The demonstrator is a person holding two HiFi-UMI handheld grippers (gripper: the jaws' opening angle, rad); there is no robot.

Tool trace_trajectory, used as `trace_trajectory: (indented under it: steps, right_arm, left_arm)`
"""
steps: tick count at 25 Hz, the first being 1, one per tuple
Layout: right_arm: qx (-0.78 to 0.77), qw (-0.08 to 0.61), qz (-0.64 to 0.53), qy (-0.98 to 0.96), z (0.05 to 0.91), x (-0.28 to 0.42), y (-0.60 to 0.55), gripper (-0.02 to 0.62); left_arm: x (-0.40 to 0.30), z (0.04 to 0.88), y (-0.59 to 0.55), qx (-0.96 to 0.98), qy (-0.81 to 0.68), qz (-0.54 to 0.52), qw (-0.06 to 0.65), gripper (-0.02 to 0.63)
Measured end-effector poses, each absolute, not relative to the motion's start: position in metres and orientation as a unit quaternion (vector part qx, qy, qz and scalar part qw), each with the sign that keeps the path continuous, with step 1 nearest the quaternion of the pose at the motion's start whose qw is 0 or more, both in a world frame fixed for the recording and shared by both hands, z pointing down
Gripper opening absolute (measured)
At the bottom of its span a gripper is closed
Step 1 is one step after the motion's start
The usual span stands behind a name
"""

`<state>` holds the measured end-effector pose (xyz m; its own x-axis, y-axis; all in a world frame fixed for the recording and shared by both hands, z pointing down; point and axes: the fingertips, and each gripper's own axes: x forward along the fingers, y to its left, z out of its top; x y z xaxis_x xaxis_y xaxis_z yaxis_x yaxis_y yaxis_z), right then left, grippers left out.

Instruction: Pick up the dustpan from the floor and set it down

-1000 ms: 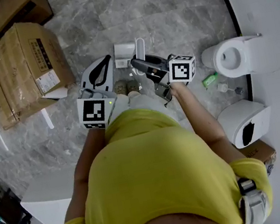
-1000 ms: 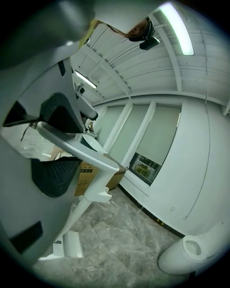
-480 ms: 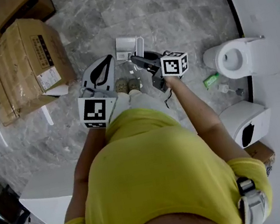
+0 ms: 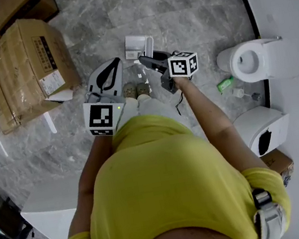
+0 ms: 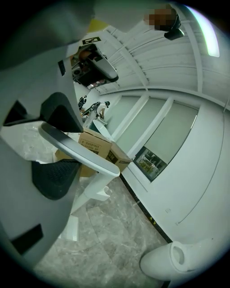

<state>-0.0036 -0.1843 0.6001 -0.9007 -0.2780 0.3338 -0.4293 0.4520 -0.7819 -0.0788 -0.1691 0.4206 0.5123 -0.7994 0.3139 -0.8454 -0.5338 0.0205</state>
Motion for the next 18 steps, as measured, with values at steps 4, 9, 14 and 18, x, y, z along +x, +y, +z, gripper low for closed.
trace_trajectory:
  steps: [4, 9, 14, 18]
  right_arm:
    - [0.267, 0.099, 0.481, -0.829, 0.603, 0.008, -0.197, 0.236]
    - [0.355, 0.126, 0.503, -0.778, 0.597, 0.027, -0.199, 0.278]
    - [0.407, 0.126, 0.443, -0.789, 0.562, 0.044, -0.192, 0.244]
    - [0.465, 0.107, 0.359, -0.802, 0.514, 0.065, -0.19, 0.118]
  left_arm:
    - [-0.08, 0.421, -0.168, 0.868, -0.47, 0.13, 0.087, 0.002]
    - [-0.07, 0.42, -0.167, 0.876, -0.458, 0.121, 0.088, 0.002]
    - [-0.05, 0.414, -0.165, 0.889, -0.437, 0.114, 0.079, 0.002]
    - [-0.034, 0.402, -0.165, 0.899, -0.422, 0.103, 0.065, 0.002]
